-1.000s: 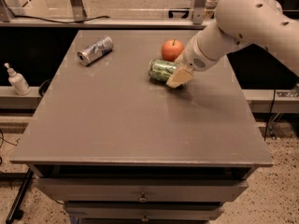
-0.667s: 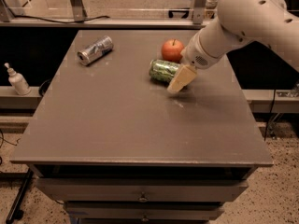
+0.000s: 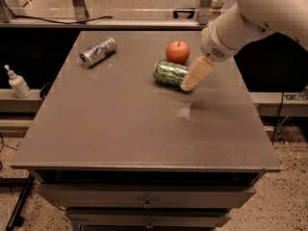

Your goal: Move green can near apple

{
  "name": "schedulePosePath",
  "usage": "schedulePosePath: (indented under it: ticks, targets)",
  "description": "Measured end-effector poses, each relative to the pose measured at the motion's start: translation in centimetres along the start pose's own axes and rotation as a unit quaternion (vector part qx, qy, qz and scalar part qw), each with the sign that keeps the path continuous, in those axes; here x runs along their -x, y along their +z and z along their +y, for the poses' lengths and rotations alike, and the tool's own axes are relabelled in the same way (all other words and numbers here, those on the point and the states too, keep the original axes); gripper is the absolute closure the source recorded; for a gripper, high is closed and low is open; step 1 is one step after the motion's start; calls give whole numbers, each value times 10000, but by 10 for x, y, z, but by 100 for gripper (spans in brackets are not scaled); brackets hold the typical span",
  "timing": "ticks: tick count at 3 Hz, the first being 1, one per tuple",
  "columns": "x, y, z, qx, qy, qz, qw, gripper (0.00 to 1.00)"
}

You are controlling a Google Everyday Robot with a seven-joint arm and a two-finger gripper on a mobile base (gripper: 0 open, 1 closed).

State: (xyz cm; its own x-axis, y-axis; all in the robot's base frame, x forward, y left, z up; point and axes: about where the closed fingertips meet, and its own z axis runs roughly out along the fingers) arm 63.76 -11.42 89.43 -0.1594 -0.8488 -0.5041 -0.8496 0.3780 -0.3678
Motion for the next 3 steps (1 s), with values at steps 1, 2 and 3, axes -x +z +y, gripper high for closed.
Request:
schedulePosePath:
  ticks: [1,2,3]
  targets:
    - [0,-40,-11,-402,85,-148,9990,0]
    - [-2,-89,-21,-737,212,-382,9963,0]
    - [-6,-147,-29,-1110,516,-514,9911,0]
